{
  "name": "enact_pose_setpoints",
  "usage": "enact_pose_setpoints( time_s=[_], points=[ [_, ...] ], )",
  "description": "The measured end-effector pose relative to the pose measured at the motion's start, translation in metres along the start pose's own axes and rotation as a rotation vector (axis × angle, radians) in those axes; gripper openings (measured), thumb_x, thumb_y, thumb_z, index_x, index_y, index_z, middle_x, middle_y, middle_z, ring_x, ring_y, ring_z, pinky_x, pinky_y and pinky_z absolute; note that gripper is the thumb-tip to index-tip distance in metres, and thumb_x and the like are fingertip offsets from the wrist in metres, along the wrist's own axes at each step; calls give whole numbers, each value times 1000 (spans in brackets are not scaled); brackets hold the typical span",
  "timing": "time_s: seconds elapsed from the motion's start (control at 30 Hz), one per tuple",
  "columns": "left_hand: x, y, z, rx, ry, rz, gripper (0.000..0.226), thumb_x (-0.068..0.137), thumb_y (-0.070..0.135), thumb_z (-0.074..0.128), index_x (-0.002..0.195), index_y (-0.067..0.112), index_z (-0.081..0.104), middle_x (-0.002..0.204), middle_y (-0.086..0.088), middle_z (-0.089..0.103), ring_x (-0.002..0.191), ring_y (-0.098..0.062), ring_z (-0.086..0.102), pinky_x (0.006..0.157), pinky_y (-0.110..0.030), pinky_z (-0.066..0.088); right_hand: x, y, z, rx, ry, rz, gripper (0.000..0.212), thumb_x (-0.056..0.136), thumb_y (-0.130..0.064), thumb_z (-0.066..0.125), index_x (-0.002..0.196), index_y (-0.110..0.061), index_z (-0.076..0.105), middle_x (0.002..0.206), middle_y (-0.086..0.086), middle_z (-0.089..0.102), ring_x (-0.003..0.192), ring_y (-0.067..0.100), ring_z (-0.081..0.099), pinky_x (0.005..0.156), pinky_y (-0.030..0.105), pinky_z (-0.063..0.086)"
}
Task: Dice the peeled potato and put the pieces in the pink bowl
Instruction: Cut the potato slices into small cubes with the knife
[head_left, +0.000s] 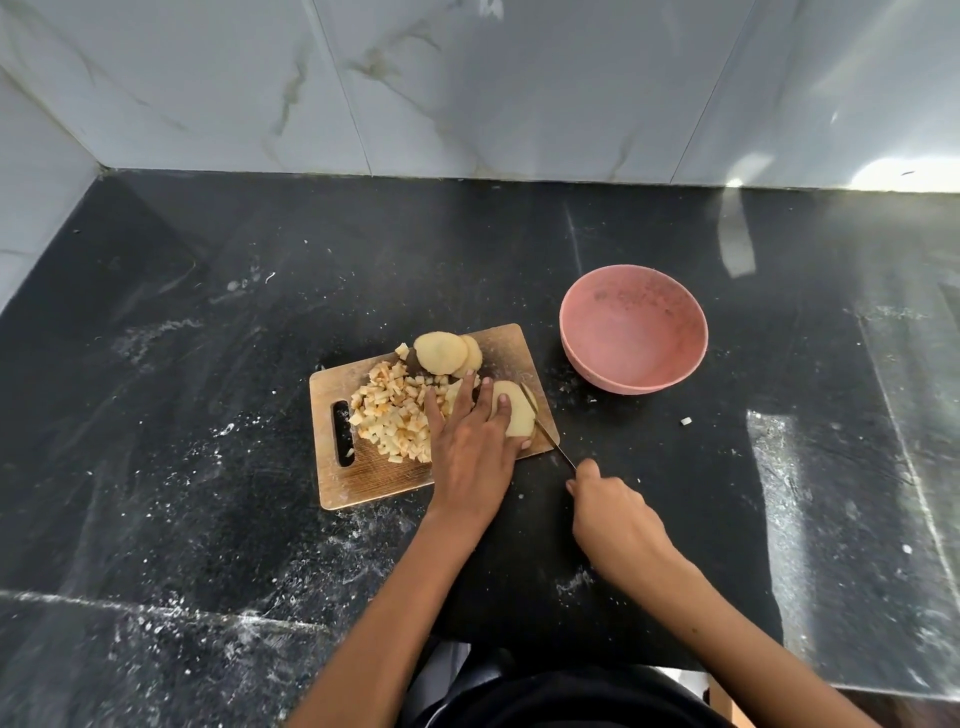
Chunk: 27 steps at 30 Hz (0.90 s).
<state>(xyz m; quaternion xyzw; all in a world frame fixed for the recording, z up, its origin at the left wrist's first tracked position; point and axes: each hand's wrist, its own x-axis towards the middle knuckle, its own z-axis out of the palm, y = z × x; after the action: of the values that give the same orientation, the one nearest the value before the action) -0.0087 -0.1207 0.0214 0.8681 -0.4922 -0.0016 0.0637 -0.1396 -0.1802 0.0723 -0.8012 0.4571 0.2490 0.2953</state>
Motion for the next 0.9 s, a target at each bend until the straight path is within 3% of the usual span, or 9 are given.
enact_pose_setpoints(
  time_s=[0.1,0.2,0.27,0.4,0.53,0.6,0.73,0.9],
  points=[
    [1,-2,-2,13,7,0,46,79,41,74,117,16,68,132,-10,59,139,-29,36,113,-56,-7,-15,12,4,25,31,-45,17,105,-27,26,96,-13,31,101,14,60,94,33,58,70,37,40],
    [2,-1,-6,28,-7,-22,38,74,45,78,105,23,74,124,-8,65,137,-29,39,114,-61,6,-18,13,-2,140,134,-117,21,104,-31,27,94,-13,33,82,9,57,77,28,56,66,38,43],
    [1,-1,-8,35,-17,-43,34,75,46,76,102,25,75,123,-7,66,138,-29,39,112,-58,2,-11,5,-9,190,189,-147,20,104,-30,29,96,-13,34,74,5,53,67,22,53,61,37,41],
    [-3,0,-10,91,-42,-34,34,85,48,66,109,26,72,129,-5,63,142,-28,32,111,-55,-12,14,-15,-17,116,198,-137,15,103,-22,31,105,-9,39,97,15,61,88,33,59,67,38,42],
    [-5,2,-14,92,-77,-8,41,98,45,44,133,27,56,149,-2,43,149,-24,7,103,-53,-30,28,-28,-19,42,183,-133,25,102,-21,31,122,-8,40,111,17,59,100,34,59,71,40,43],
    [-6,2,-16,78,-101,-10,41,99,44,42,136,28,53,151,-1,40,149,-24,4,101,-53,-32,31,-33,-19,28,166,-133,30,103,-22,30,128,-8,38,113,17,59,102,33,60,74,41,46],
    [-6,1,-20,7,-104,-30,35,96,39,51,127,26,62,144,-4,48,147,-26,14,106,-56,-24,36,-40,-18,-19,151,-106,33,101,-16,36,132,-6,37,118,17,58,106,33,59,75,38,45],
    [-6,2,-20,15,-114,-21,39,101,39,39,138,30,50,153,0,36,149,-23,1,104,-56,-26,40,-50,-19,18,116,-71,37,99,-15,44,134,-3,39,123,17,57,111,33,58,83,39,48]
  ],
)
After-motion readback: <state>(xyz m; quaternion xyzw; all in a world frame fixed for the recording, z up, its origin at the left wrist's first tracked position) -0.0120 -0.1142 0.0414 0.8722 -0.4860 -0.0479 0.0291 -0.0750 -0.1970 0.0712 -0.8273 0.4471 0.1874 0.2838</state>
